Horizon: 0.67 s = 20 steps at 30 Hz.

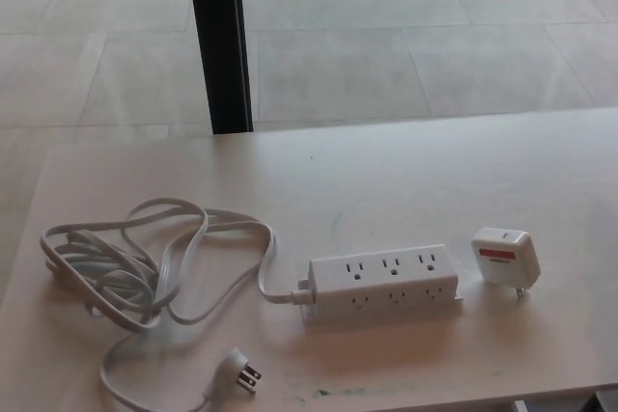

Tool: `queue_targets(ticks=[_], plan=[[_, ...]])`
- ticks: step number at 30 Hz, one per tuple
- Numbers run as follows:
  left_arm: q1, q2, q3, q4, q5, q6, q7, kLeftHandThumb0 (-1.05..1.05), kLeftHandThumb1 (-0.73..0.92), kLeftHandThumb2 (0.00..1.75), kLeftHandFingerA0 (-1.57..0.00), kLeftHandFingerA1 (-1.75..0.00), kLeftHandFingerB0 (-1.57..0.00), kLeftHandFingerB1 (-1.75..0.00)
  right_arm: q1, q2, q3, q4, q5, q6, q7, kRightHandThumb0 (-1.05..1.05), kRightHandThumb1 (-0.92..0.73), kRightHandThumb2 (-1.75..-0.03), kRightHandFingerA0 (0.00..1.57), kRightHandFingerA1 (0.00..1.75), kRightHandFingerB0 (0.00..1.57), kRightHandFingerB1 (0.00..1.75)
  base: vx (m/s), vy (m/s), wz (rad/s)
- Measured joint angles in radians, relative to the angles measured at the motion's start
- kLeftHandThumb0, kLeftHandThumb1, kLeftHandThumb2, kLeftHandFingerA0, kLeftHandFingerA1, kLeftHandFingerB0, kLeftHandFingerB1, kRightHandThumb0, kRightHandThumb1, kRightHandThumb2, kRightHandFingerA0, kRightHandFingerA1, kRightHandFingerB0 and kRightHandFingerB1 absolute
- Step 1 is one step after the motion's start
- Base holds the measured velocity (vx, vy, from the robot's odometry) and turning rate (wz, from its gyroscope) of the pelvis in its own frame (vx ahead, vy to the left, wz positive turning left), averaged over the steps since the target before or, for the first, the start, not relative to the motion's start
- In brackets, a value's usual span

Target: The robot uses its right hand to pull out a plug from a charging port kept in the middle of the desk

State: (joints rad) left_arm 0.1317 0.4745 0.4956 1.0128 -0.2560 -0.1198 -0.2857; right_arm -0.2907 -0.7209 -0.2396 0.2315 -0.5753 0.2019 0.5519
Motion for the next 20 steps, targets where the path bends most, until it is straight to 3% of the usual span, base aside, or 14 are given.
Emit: queue_targets(ticks=[3, 4, 5, 9, 10, 11, 12, 13, 14, 15, 16, 17, 18, 20], plan=[[0.000, 0.000, 0.000, 0.000, 0.000, 0.000, 0.000, -0.93, 0.92, 0.83, -0.63, -0.54, -0.18, -0.36, 0.065, 0.001, -0.073, 0.011, 0.014, -0.009, -0.011, -1.05, -0.66, -0.64, 1.12, 1.15, 0.00, 0.95, 0.00, 0.000, 0.00], [0.001, 0.000, 0.000, 0.000, 0.000, 0.000, 0.000, -0.94, 0.92, 0.82, -0.64, -0.54, -0.19, -0.36, 0.102, 0.003, -0.119, 0.023, 0.025, -0.014, -0.022, -0.97, -0.69, -0.65, 1.03, 1.21, 0.00, 0.83, 0.00, 0.000, 0.00], [0.001, 0.000, 0.000, 0.000, 0.000, 0.000, 0.000, -0.93, 0.92, 0.82, -0.65, -0.56, -0.19, -0.36, 0.122, 0.005, -0.144, 0.031, 0.031, -0.017, -0.028, -1.03, -0.54, -1.01, 0.95, 1.23, 0.03, 0.65, 0.00, 0.000, 0.00], [0.003, -0.001, -0.001, 0.000, 0.000, 0.000, 0.000, -0.93, 0.92, 0.82, -0.64, -0.55, -0.20, -0.36, 0.212, 0.029, -0.269, 0.079, 0.066, -0.035, -0.062, -0.98, -0.54, -1.05, 1.00, 1.22, 0.01, 0.64, 0.00, 0.000, 0.00], [0.002, -0.001, -0.001, 0.000, 0.000, 0.000, 0.000, -0.91, 0.86, 1.20, -0.56, -0.62, -0.13, -0.42, 0.226, 0.036, -0.293, 0.090, 0.073, -0.038, -0.070, -0.99, -0.74, -0.65, 0.96, 1.39, 0.00, 0.83, 0.00, 0.000, 0.00], [0.003, -0.001, -0.001, 0.000, 0.000, 0.000, 0.000, -0.94, 0.87, 1.20, -0.55, -0.62, -0.12, -0.40, 0.242, 0.048, -0.324, 0.106, 0.082, -0.042, -0.080, -0.94, -0.73, -0.72, 0.91, 1.50, 0.00, 0.57, 0.00, 0.000, 0.00], [0.003, -0.001, -0.001, 0.000, 0.000, 0.000, 0.000, -0.95, 0.86, 1.19, -0.55, -0.62, -0.12, -0.40, 0.254, 0.058, -0.349, 0.119, 0.090, -0.044, -0.088, -0.91, -0.56, -1.10, 1.03, 1.32, 0.00, 0.61, 0.00, 0.000, 0.00], [0.003, -0.001, -0.001, 0.000, 0.000, 0.000, 0.000, -0.92, 0.86, 1.19, -0.56, -0.63, -0.12, -0.40, 0.265, 0.069, -0.375, 0.133, 0.100, -0.045, -0.096, -0.88, -0.73, -0.79, 0.89, 1.52, 0.00, 0.53, 0.00, 0.000, 0.00], [0.003, -0.001, -0.001, 0.000, 0.000, 0.000, 0.000, -0.89, 0.85, 1.18, -0.56, -0.63, -0.12, -0.41, 0.272, 0.077, -0.394, 0.142, 0.107, -0.046, -0.101, -0.84, -0.70, -0.81, 0.87, 1.54, 0.00, 0.52, 0.00, 0.000, 0.00], [0.002, -0.001, -0.001, 0.000, 0.000, 0.000, 0.000, -0.94, 0.91, 0.85, -0.60, -0.54, -0.17, -0.35, 0.283, 0.091, -0.426, 0.160, 0.118, -0.047, -0.112, -0.86, -0.68, -0.85, 0.82, 1.57, 0.00, 0.60, 0.00, 0.000, 0.00], [0.002, -0.001, -0.001, 0.000, 0.000, 0.000, 0.000, -0.94, 0.91, 0.85, -0.60, -0.54, -0.17, -0.35, 0.292, 0.103, -0.456, 0.177, 0.129, -0.048, -0.122, -0.86, -0.68, -0.85, 0.82, 1.57, 0.00, 0.60, 0.00, 0.000, 0.00], [0.002, -0.001, -0.001, 0.000, 0.000, 0.000, 0.000, -0.91, 0.86, 1.20, -0.56, -0.62, -0.11, -0.39, 0.299, 0.115, -0.486, 0.193, 0.140, -0.048, -0.132, -0.92, -0.69, -0.82, 0.86, 1.57, 0.00, 0.62, 0.00, 0.000, 0.00], [0.001, -0.001, -0.001, 0.000, 0.000, 0.000, 0.000, -0.91, 0.86, 1.20, -0.55, -0.62, -0.11, -0.38, 0.307, 0.130, -0.518, 0.210, 0.152, -0.049, -0.143, -0.90, -0.67, -0.82, 0.98, 1.52, 0.00, 0.71, 0.00, 0.000, 0.00], [0.001, -0.001, -0.001, 0.000, 0.000, 0.000, 0.000, -0.93, 0.87, 1.20, -0.56, -0.61, -0.12, -0.40, 0.317, 0.146, -0.559, 0.231, 0.168, -0.049, -0.158, -0.93, -0.70, -0.78, 0.97, 1.42, 0.00, 0.67, 0.00, 0.000, 0.00]])
